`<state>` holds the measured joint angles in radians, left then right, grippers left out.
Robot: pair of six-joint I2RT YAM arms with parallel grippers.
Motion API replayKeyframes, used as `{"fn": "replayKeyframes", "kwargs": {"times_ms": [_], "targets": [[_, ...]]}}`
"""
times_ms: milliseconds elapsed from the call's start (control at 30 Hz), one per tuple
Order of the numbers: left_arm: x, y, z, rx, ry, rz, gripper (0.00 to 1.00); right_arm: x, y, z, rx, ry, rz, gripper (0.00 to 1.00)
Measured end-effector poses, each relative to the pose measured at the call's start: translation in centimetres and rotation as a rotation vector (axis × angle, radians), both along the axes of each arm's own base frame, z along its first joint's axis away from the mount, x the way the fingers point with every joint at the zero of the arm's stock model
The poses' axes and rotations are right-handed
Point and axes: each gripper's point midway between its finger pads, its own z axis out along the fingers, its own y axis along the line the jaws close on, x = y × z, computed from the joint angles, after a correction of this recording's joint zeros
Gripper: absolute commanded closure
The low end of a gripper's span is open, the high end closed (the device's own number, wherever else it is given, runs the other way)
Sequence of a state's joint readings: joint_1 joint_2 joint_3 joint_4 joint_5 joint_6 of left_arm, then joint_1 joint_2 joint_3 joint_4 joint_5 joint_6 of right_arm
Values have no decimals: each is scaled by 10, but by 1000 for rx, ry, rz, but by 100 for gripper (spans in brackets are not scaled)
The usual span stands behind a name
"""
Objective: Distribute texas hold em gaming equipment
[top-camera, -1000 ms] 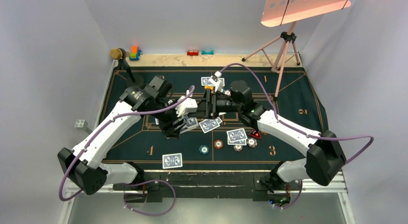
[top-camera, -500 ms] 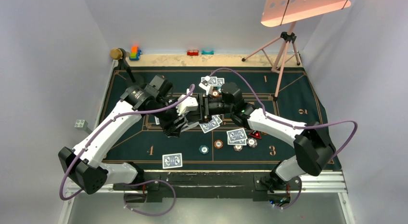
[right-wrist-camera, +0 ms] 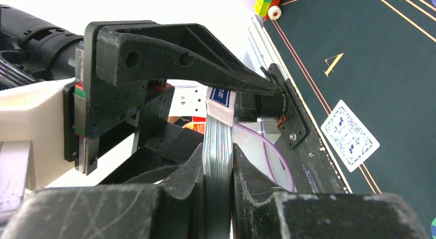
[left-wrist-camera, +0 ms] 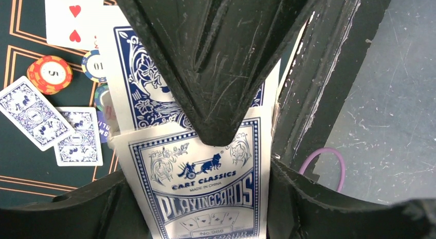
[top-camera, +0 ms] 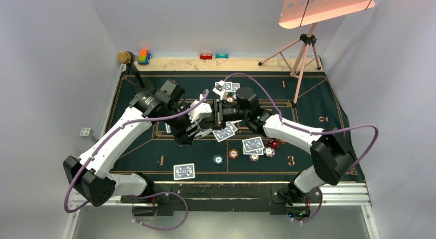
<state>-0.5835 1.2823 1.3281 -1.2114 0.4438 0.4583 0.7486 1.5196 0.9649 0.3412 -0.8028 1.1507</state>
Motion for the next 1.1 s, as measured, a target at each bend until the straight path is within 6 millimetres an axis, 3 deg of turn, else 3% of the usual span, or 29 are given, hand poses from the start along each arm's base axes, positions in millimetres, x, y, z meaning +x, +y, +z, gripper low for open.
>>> {"fn": "replayKeyframes", "kwargs": {"times_ms": [33, 67, 233, 400, 500, 633, 800, 1000, 1100], "targets": [[0, 0, 0, 1, 1, 0, 2, 1, 0, 0, 2, 4, 0, 96], [0, 0, 0, 2, -1, -4, 1, 1, 0, 0, 4, 3, 1, 96], [-5, 4, 2, 6, 5, 3, 0, 1, 2, -5, 6, 9, 18, 97], [-16, 17, 14, 3, -20, 13, 0, 1, 5, -25, -24, 25, 48, 96], [-15, 31, 27, -14, -45, 64, 0, 5, 9, -45, -63, 26, 59, 96], [-1, 52, 44, -38, -94, 168, 0, 14, 20, -91, -153, 44, 76, 95], [8, 63, 40, -27, -76, 232, 0, 12, 46, -153, -297, 54, 144, 95], [9, 69, 27, -1, -46, 263, 0, -10, 68, -178, -335, 32, 242, 94], [11, 71, 20, 16, -39, 286, 0, -15, 71, -179, -331, 26, 258, 80]]}}
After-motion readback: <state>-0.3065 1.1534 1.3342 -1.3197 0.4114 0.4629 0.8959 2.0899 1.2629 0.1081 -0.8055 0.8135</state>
